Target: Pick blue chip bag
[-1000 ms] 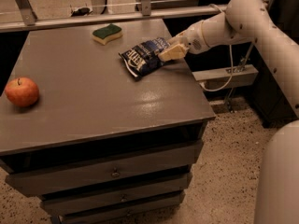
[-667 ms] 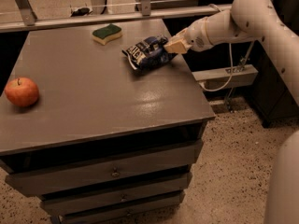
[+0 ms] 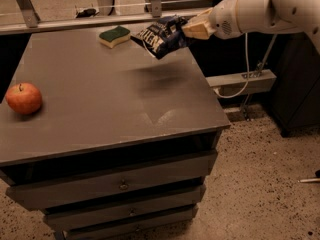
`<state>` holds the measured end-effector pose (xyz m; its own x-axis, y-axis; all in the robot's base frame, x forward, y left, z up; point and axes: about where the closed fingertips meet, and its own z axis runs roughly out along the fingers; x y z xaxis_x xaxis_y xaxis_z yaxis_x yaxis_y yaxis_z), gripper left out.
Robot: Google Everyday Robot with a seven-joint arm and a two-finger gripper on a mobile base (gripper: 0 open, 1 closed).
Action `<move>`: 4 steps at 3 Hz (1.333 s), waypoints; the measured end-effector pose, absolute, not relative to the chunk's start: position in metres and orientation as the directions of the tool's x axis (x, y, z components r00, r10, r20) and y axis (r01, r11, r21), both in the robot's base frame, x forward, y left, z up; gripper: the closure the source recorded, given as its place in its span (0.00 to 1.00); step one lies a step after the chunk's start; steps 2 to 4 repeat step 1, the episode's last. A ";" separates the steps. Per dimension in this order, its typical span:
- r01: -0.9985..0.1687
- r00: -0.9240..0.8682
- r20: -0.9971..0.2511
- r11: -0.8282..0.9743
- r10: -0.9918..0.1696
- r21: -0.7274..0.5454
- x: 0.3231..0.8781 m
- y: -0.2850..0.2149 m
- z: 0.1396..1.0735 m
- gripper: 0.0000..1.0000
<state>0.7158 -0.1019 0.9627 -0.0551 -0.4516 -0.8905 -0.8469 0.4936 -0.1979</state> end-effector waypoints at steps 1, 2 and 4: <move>-0.842 -0.049 -0.893 0.499 -0.447 -0.203 0.714 -0.103 0.969 1.00; -0.842 -0.049 -0.893 0.499 -0.447 -0.203 0.714 -0.103 0.969 1.00; -0.842 -0.049 -0.893 0.499 -0.447 -0.203 0.714 -0.103 0.969 1.00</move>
Offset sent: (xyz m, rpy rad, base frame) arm 0.0000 0.0000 0.0000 0.0000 0.0000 0.0000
